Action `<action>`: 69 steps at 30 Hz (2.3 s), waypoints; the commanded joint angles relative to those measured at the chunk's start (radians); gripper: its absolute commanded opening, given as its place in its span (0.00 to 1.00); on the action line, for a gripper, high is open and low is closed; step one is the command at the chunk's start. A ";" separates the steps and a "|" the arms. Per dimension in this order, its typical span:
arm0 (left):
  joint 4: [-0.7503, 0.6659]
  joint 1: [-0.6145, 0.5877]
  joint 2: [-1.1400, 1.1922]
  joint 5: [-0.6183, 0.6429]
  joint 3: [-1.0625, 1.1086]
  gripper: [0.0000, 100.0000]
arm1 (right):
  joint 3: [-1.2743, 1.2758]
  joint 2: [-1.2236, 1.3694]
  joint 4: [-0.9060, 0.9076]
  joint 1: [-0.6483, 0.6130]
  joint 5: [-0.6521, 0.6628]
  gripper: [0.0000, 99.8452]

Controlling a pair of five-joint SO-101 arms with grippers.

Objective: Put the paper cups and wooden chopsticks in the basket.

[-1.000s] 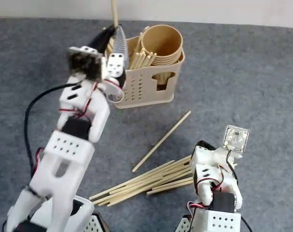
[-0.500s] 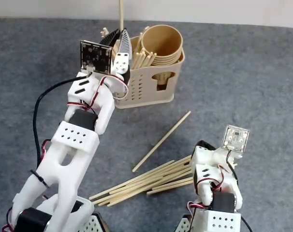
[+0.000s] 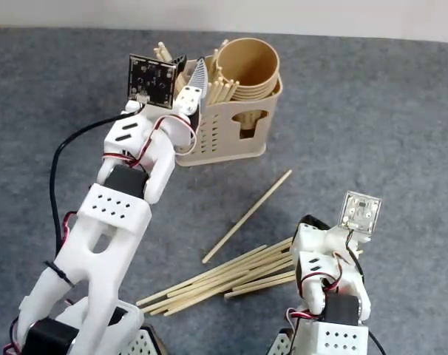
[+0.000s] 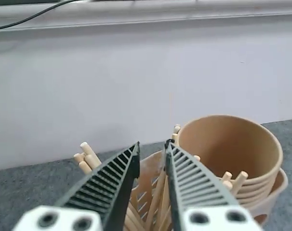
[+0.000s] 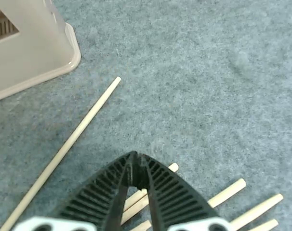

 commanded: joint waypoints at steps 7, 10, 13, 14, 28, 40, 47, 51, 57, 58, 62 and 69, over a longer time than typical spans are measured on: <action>0.087 0.035 -0.229 0.005 0.038 0.06 | 0.137 -0.018 -0.024 0.010 0.009 0.01; 0.166 0.084 -0.302 0.005 0.068 0.05 | 0.137 -0.018 -0.024 0.010 0.009 0.01; 0.267 0.139 -0.337 0.005 0.090 0.05 | 0.137 -0.018 -0.024 0.010 0.009 0.01; 0.305 0.157 -0.340 0.005 0.091 0.05 | 0.137 -0.018 -0.024 0.010 0.009 0.01; 0.491 0.377 -0.338 -0.074 0.282 0.06 | 0.137 -0.018 -0.022 0.010 0.009 0.01; 0.615 0.387 -0.332 -0.072 0.308 0.06 | 0.137 -0.016 -0.021 0.010 0.009 0.01; 0.620 0.390 -0.073 -0.074 0.194 0.06 | 0.137 -0.016 -0.021 0.010 0.009 0.01; 0.620 0.390 0.120 -0.074 0.082 0.06 | 0.137 -0.016 -0.021 0.010 0.009 0.01; 0.701 0.392 0.306 -0.068 -0.076 0.13 | 0.137 -0.016 -0.021 0.010 0.009 0.01; 0.718 0.392 0.329 -0.068 -0.099 0.13 | 0.137 -0.016 -0.021 0.010 0.009 0.01; 0.738 0.395 0.410 -0.068 -0.157 0.13 | 0.137 -0.016 -0.021 0.010 0.009 0.01; 0.736 0.453 0.539 -0.068 -0.214 0.13 | 0.137 -0.016 -0.021 0.010 0.009 0.01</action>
